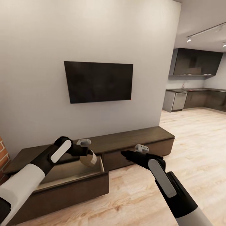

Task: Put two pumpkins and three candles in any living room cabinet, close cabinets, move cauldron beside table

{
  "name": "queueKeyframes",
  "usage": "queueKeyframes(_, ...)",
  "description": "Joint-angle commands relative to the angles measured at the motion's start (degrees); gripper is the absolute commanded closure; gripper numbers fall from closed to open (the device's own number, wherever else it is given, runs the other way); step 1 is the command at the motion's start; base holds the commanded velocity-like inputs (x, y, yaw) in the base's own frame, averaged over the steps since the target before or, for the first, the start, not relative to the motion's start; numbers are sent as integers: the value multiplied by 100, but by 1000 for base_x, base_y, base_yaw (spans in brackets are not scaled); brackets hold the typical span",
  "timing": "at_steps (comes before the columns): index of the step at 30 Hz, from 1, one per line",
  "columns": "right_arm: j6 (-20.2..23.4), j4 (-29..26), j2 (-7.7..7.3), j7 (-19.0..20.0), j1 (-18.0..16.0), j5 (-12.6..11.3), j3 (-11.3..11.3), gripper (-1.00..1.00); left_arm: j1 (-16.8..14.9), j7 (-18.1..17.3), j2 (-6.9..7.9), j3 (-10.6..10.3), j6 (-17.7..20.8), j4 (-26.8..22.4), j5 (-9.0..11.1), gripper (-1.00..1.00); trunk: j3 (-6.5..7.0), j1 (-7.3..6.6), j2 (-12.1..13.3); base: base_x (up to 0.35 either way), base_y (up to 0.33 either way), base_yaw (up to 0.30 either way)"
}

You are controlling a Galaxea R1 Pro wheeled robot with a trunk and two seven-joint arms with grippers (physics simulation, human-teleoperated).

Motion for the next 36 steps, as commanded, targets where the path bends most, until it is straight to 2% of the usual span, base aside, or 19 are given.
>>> queueKeyframes(1,0,-60,-5,2,-4,-60,-32,-100,-7,74,6,-20,4,-4,63,100,-7,3,-3,291,0,0)
queueKeyframes(4,3,-295,-10,385,79,-69,-263,-100,-8,102,6,-20,4,5,60,100,-7,3,-3,175,0,0)
queueKeyframes(7,4,-492,-17,959,315,-72,-520,-100,-8,114,6,-20,4,9,57,100,-7,3,-3,72,0,0)
queueKeyframes(8,16,-543,-31,1343,402,-73,-658,-100,-8,118,6,-20,4,10,57,100,-7,3,-3,36,0,0)
queueKeyframes(10,39,-575,-75,1761,460,-64,-791,-100,-10,122,6,-20,4,21,56,100,-7,3,-3,29,0,0)
queueKeyframes(11,55,-596,-149,2139,498,-55,-890,-100,-12,125,4,-24,4,66,56,100,-7,3,-3,47,0,0)
queueKeyframes(13,66,-614,-246,2551,531,-48,-978,-100,-15,135,-2,-29,2,221,56,100,-7,3,-3,76,0,0)
queueKeyframes(16,59,-625,-308,2822,552,-43,-1035,-100,-21,207,-26,-30,-2,544,57,100,-7,3,-3,127,0,0)
queueKeyframes(18,61,-629,-329,2933,560,-43,-1064,-100,-24,264,-38,-24,-3,832,60,100,-7,3,-3,159,0,0)
queueKeyframes(21,81,-631,-342,2978,564,-48,-1084,-100,-25,287,-46,-22,-4,965,59,100,-7,3,-3,101,0,0)
queueKeyframes(36,75,-633,-342,3026,566,-100,-1089,-100,-34,303,-59,-20,1,1057,56,100,-7,3,-3,66,0,0)
